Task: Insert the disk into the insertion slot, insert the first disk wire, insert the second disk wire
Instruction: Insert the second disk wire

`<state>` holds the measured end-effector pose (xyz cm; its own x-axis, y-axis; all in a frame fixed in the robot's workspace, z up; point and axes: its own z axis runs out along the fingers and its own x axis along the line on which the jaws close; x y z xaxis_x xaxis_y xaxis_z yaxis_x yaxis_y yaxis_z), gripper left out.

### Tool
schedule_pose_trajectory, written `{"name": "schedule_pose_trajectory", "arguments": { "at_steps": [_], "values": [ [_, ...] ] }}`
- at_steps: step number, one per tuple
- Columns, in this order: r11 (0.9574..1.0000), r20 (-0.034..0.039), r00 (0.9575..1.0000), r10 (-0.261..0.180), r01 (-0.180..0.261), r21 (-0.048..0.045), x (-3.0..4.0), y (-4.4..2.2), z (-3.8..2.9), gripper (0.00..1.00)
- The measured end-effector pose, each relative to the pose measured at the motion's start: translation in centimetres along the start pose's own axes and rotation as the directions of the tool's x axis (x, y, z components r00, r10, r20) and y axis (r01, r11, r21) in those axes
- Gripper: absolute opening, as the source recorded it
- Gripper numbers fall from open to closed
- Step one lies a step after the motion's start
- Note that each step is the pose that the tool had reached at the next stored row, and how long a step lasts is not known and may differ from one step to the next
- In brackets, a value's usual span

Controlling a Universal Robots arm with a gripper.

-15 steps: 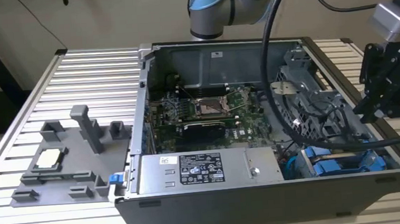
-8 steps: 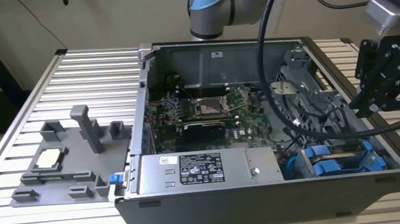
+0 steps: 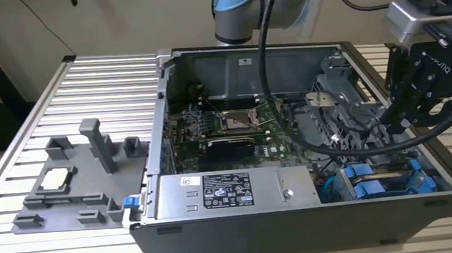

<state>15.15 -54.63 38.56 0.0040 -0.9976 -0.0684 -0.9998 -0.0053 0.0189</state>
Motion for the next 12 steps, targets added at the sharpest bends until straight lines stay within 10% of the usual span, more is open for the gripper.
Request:
{"name": "schedule_pose_trajectory", "arguments": {
  "at_steps": [12],
  "values": [
    [0.9995,-0.0007,0.9997,-0.022,0.022,0.022,-0.01,2.17,0.04,0.27]
  ]
}}
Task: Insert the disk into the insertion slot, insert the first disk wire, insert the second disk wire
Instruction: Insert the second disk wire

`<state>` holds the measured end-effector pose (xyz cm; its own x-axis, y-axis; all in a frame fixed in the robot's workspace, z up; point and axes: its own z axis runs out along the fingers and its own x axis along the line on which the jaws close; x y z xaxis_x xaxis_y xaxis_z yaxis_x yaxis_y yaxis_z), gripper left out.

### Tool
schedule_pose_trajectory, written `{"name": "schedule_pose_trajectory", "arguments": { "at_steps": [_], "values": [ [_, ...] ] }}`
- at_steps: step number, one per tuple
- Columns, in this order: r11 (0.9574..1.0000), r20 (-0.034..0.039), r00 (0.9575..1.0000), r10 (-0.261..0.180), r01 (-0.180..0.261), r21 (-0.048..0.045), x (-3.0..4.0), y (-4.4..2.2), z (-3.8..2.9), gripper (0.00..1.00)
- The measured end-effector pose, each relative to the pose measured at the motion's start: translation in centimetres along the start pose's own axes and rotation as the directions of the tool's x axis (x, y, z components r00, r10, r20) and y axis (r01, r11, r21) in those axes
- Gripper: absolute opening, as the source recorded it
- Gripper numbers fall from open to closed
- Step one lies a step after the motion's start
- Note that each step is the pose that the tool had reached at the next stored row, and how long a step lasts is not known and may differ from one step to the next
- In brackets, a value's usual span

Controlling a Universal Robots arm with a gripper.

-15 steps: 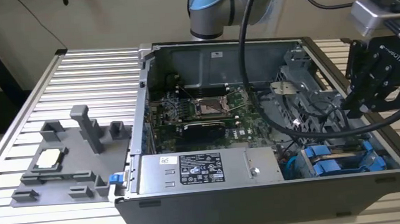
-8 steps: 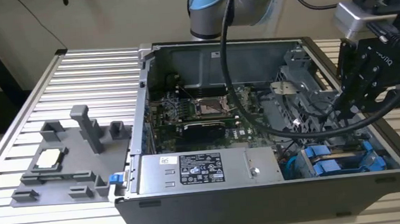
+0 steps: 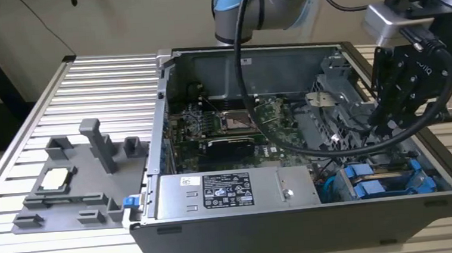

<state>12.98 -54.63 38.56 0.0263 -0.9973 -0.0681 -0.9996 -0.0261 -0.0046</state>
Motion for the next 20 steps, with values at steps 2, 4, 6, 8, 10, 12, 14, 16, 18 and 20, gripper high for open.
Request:
{"name": "schedule_pose_trajectory", "arguments": {
  "at_steps": [2,4,6,8,10,12,14,16,18,20],
  "values": [
    [1.0,0.0,1.0,-0.007,0.007,0.0018,-0.01,0.28,0.0,0.27],
    [0.9999,0.0,0.9999,-0.013,0.013,0.0035,-0.01,0.57,0.01,0.27],
    [0.9998,0.0,0.9998,-0.019,0.019,0.0061,-0.02,0.88,0.01,0.27],
    [0.9996,-0.0003,0.9997,-0.025,0.025,0.0099,-0.03,1.2,0.01,0.27],
    [0.9995,-0.0005,0.9996,-0.03,0.03,0.014,-0.04,1.51,0.02,0.27],
    [0.9992,-0.0008,0.9994,-0.035,0.035,0.0183,-0.05,1.87,0.03,0.27],
    [0.999,-0.001,0.9992,-0.039,0.039,0.0217,-0.06,2.23,0.03,0.27],
    [0.9989,-0.0009,0.9992,-0.041,0.041,0.0232,-0.06,2.4,0.05,0.27],
    [0.9983,-0.0023,0.999,-0.044,0.044,0.0387,-0.07,2.6,0.1,0.27],
    [0.997,-0.0038,0.9988,-0.049,0.049,0.0606,-0.09,2.77,0.22,0.27]
  ]
}}
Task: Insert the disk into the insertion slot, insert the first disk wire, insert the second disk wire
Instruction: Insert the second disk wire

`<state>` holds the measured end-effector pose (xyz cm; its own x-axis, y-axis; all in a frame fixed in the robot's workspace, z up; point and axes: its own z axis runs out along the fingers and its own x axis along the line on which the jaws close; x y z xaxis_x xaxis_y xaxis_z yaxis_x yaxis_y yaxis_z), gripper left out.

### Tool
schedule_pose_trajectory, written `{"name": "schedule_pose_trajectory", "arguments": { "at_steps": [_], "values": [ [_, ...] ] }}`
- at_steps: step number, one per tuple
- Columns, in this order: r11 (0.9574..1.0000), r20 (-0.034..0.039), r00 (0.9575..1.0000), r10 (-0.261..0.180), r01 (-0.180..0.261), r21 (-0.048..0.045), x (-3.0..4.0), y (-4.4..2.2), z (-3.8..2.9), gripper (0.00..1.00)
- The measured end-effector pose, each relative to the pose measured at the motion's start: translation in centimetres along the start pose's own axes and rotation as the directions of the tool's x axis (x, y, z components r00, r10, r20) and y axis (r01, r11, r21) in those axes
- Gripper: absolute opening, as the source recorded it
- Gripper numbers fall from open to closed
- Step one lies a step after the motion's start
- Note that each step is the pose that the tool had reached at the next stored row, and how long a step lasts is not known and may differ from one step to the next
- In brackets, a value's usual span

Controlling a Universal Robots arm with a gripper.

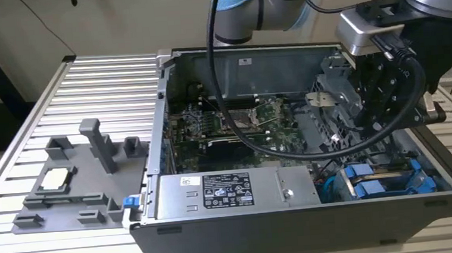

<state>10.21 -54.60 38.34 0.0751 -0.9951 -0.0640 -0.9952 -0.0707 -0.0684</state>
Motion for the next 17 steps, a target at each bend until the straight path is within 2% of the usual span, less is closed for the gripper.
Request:
{"name": "schedule_pose_trajectory", "arguments": {
  "at_steps": [1,3,8,11,15,17],
  "values": [
    [1.0,-0.0006,1.0,-0.003,0.003,0.0094,-0.01,0.08,0.06,0.27],
    [0.9998,-0.0032,1.0,-0.008,0.008,0.019,-0.1,0.23,0.23,0.27],
    [0.9993,-0.0254,0.9993,-0.026,0.026,0.0245,-0.95,0.44,0.68,0.27],
    [0.9992,-0.0419,0.9987,-0.03,0.031,0.0241,-1.2,0.52,0.96,0.27],
    [0.9986,-0.045,0.9985,-0.032,0.033,0.0407,-1.32,0.59,1.17,0.27],
    [0.9985,-0.0455,0.9985,-0.032,0.034,0.0435,-1.34,0.6,1.27,0.27]
  ]
}}
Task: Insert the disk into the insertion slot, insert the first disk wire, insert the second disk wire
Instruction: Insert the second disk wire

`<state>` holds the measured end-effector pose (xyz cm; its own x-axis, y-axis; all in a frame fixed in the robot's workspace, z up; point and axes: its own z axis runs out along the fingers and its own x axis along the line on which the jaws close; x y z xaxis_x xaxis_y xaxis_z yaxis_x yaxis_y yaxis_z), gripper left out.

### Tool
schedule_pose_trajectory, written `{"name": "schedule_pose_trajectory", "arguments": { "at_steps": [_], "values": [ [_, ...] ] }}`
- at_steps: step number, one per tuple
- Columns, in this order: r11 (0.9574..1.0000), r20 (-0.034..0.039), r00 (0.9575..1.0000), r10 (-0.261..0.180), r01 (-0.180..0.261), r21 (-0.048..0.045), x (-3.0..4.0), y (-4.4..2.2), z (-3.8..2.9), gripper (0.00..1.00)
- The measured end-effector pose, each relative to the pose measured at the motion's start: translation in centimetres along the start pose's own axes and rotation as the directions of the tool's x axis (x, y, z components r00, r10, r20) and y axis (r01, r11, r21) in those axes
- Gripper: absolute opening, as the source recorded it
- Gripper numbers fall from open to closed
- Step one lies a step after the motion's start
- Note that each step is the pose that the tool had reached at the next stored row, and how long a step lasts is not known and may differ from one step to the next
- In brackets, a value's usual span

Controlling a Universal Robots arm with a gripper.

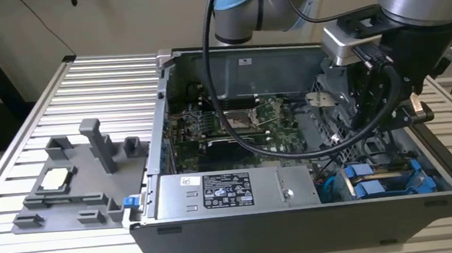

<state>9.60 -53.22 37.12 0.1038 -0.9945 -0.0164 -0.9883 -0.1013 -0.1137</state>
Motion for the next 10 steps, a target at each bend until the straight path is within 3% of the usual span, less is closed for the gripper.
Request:
{"name": "schedule_pose_trajectory", "arguments": {
  "at_steps": [10],
  "values": [
    [1.0,-0.0022,1.0,0.0,0.0,-0.0001,-0.18,0.31,0.35,0.27]
  ]
}}
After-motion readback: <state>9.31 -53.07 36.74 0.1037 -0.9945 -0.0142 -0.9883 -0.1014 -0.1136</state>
